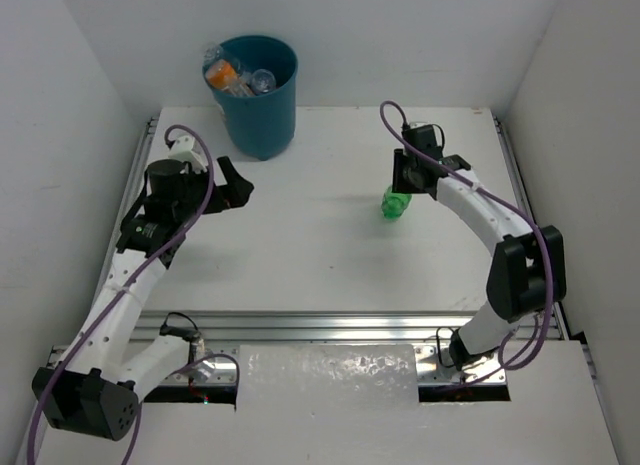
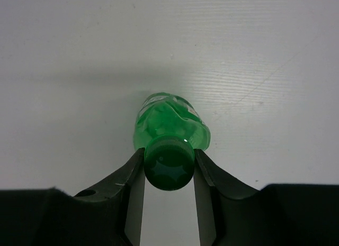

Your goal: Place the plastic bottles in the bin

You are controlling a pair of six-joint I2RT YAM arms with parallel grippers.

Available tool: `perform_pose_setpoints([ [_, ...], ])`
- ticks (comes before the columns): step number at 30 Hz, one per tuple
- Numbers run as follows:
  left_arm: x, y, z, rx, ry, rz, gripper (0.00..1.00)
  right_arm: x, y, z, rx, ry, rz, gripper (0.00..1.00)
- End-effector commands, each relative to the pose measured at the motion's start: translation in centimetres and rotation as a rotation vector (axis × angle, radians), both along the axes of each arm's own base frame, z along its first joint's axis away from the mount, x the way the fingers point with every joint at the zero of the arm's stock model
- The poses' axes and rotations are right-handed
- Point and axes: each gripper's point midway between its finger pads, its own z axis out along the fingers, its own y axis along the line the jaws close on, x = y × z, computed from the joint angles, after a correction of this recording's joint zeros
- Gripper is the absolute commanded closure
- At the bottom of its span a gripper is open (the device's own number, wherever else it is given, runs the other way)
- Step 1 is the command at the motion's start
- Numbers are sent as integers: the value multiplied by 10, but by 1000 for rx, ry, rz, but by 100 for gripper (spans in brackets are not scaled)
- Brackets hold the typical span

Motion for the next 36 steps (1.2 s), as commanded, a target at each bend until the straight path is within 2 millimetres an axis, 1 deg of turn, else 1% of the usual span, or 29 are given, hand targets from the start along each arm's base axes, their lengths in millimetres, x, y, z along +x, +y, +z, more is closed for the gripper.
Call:
perform_pose_setpoints([
  [1,2,-29,20,-44,-70,-88,0,6,7,56,47,-150,37,100],
  [4,-1,-39,19,-42,-64,-100,0,3,8,62,42,-154,58,100],
  [6,-3,-46,17,-47,-61,-108,0,1,9,63,49,-149,63,100],
  [8,-3,-54,16,-60,-63,-125,0,-3,14,71,78,-159,82,100],
  [9,-5,-67,11,-71,-47,-159,0,-5,17,73,98,-159,91,100],
  [11,-4,-83,8,-70,-44,-194,0,-13,29,89,163,-166,133,100],
  [12,-7,-104,-2,-60,-19,-246,0,-16,33,96,188,-171,145,100],
  [13,-6,-115,-1,-61,-32,-269,0,-23,39,110,224,-183,171,100],
  [14,-6,-125,-2,-48,-48,-301,0,-27,43,118,249,-187,193,100],
  [15,-11,-147,-8,-37,-53,-369,0,-30,47,130,269,-199,212,100],
  [16,-9,-159,-3,-38,-96,-416,0,-38,49,133,279,-177,223,100],
  [17,-11,-169,-5,10,-125,-480,0,-46,57,140,313,-166,271,100],
  [18,-10,-172,-3,26,-158,-502,0,-50,62,149,332,-168,299,100],
  [19,-5,-177,8,45,-243,-533,0,-57,64,150,344,-148,318,100],
  [20,-6,-181,10,47,-282,-561,0,-66,70,155,373,-142,362,100],
  [21,-15,-191,18,30,-331,-643,0,-70,72,157,382,-139,374,100],
  [22,-17,-199,31,32,-419,-696,0,-75,73,158,391,-130,386,100],
  [23,-27,-210,38,17,-459,-764,0,-82,78,162,413,-129,426,100],
  [24,-30,-216,44,16,-493,-796,0,-86,80,164,424,-118,442,100],
  [25,-37,-225,55,23,-534,-856,0,-90,82,165,433,-111,463,100],
  [27,-38,-234,49,52,-511,-902,0,-101,90,174,479,-116,520,100],
  [28,-36,-240,53,82,-534,-930,0,-104,93,177,496,-117,540,100],
  [29,-37,-242,51,85,-528,-947,0,-113,98,183,531,-117,583,100],
  [30,-39,-244,53,94,-532,-978,0,-116,101,187,545,-120,602,100],
  [31,-44,-250,48,82,-515,-1032,0,-119,102,190,557,-121,615,100],
  [32,-48,-252,41,79,-480,-1060,0,-123,104,194,572,-126,633,100],
  [33,-48,-255,45,76,-481,-1079,0,-124,105,196,578,-132,642,100],
  [34,-48,-258,39,72,-459,-1096,0,-126,106,198,583,-136,648,100],
  [36,-51,-261,36,60,-452,-1119,0,-132,108,203,601,-141,674,100],
])
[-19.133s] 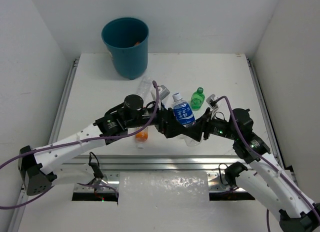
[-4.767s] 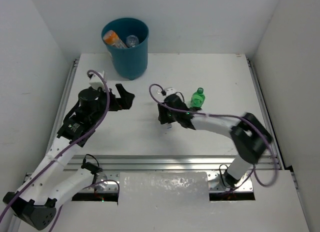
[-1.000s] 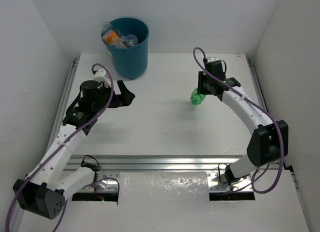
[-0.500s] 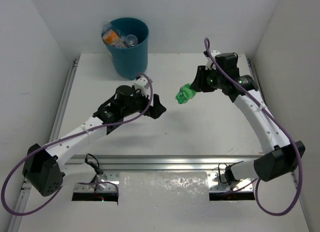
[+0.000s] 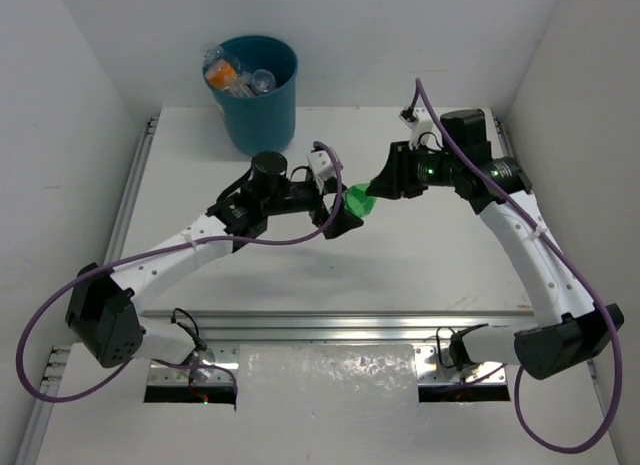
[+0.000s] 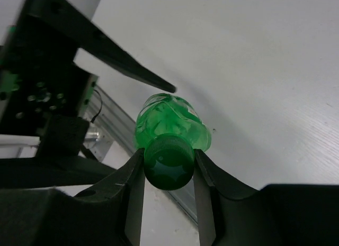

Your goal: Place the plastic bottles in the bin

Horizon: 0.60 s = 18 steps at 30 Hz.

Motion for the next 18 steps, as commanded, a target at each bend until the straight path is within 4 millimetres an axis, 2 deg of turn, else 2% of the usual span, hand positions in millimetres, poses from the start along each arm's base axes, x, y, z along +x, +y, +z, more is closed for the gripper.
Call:
perform_pose_setpoints([
  [1,-16,-11,9,-13,-29,-128,0,-18,12,39,100,-93,98,100],
  [9,-12,-21,10,5,-34,-119,1,-29,18,49,137,-106,148,100],
  [11,-14,-23,15,-8,-38,-136,27,-30,18,49,138,-105,149,100],
  [12,-16,-23,18,-15,-37,-147,64,-30,18,47,137,-103,148,100],
  [14,-15,-25,21,-27,-29,-138,100,-29,18,47,139,-109,146,100],
  [16,-9,-24,23,-31,-30,-104,100,-30,17,46,141,-113,135,100],
  [17,-6,-24,25,-38,-23,-84,100,-29,16,48,149,-126,127,75],
  [18,3,-22,27,-39,-29,-35,100,-30,15,44,146,-122,115,55],
])
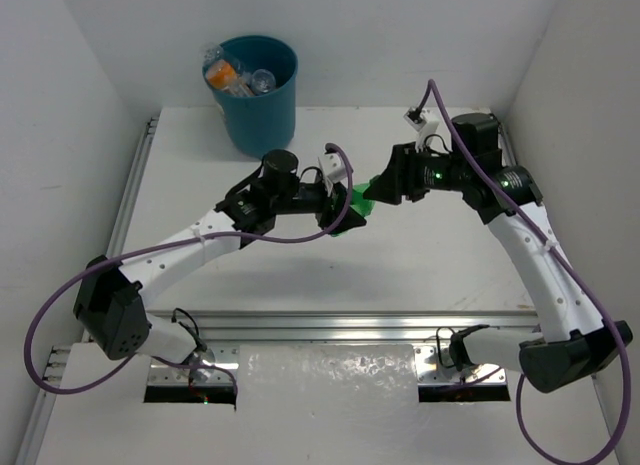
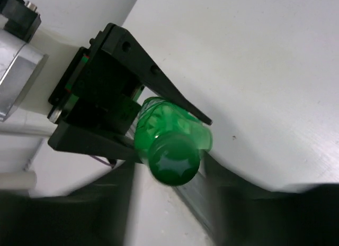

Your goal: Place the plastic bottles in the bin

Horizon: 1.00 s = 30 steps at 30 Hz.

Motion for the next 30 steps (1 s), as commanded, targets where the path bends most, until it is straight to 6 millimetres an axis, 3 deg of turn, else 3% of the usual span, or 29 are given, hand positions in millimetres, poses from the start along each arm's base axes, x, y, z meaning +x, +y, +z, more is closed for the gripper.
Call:
perform_pose_setpoints([
  [1,18,-5,42,-86,-77,85,100,-7,1,22,50,-95,-4,35],
  [2,22,-4,49,-98,-84,110,100,-2,-4,20,34,-106,-56,10],
  [3,34,0,52,-98,-97,182,100,-1,-8,19,24,-112,-78,1],
  [7,71,19,80,-148,-98,384,100,9,-39,17,-78,-133,-272,1],
  [8,91,32,96,-174,-99,479,100,10,-53,17,-119,-143,-351,1],
  [10,114,49,105,-174,-91,594,100,10,-68,22,-151,-157,-429,1],
  [13,183,110,142,-287,-57,879,100,1,-90,35,-178,-198,-530,1],
  [15,211,139,140,-282,-14,996,100,-9,-92,43,-156,-232,-525,1],
  [16,226,160,171,-332,-55,1045,100,-13,-92,43,-150,-233,-517,1],
  [17,252,168,155,-297,-42,1108,100,-16,-91,43,-145,-236,-511,1],
  [18,265,177,149,-266,-39,1142,100,-22,-89,38,-135,-226,-490,1],
  [19,276,197,186,-303,-117,1175,100,-24,-86,37,-119,-231,-474,1],
  [20,304,205,162,-257,-107,1230,100,-26,-82,26,-118,-207,-451,1],
  [21,327,223,164,-247,-139,1276,100,-30,-78,27,-91,-214,-433,1],
  [23,347,242,164,-250,-162,1298,100,-32,-73,11,-88,-183,-406,1],
  [24,355,252,176,-281,-194,1304,100,-32,-72,10,-76,-193,-399,1],
  [25,373,272,157,-280,-174,1332,100,-33,-70,6,-71,-187,-394,1],
  [27,386,287,160,-352,-186,1292,98,-30,-67,-10,-82,-166,-372,1],
  [28,393,285,152,-360,-175,1257,96,-29,-66,-14,-88,-160,-370,1],
  [30,402,285,153,-392,-200,1232,90,-25,-67,-28,-113,-137,-371,1],
])
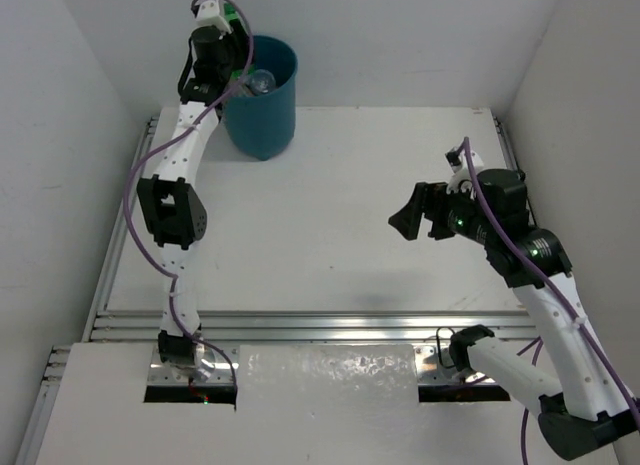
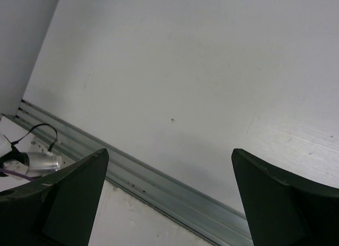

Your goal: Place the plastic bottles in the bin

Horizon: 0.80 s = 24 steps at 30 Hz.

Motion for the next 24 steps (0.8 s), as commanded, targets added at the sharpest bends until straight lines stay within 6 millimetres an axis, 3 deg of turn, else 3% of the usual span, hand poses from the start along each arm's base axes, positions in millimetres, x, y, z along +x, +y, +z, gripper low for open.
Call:
perform_pose_setpoints([
  [1,6,2,54,-42,-182,-78,89,11,7,0,15,-30,19,1],
  [3,8,0,68,-53,-242,-87,85,14,7,-2,13,-30,18,1],
  [6,11,4,72,-55,-277,-64,74,14,10,-5,19,-26,28,1],
  [10,19,9,66,-40,-290,-34,52,15,12,-11,18,-8,36,1],
  [13,21,7,61,-33,-285,-44,45,16,14,-14,16,0,44,1],
  [16,24,7,57,-30,-286,-45,29,18,14,-15,16,4,47,1],
  [24,29,6,47,-32,-278,-48,14,18,14,-19,8,8,49,1],
])
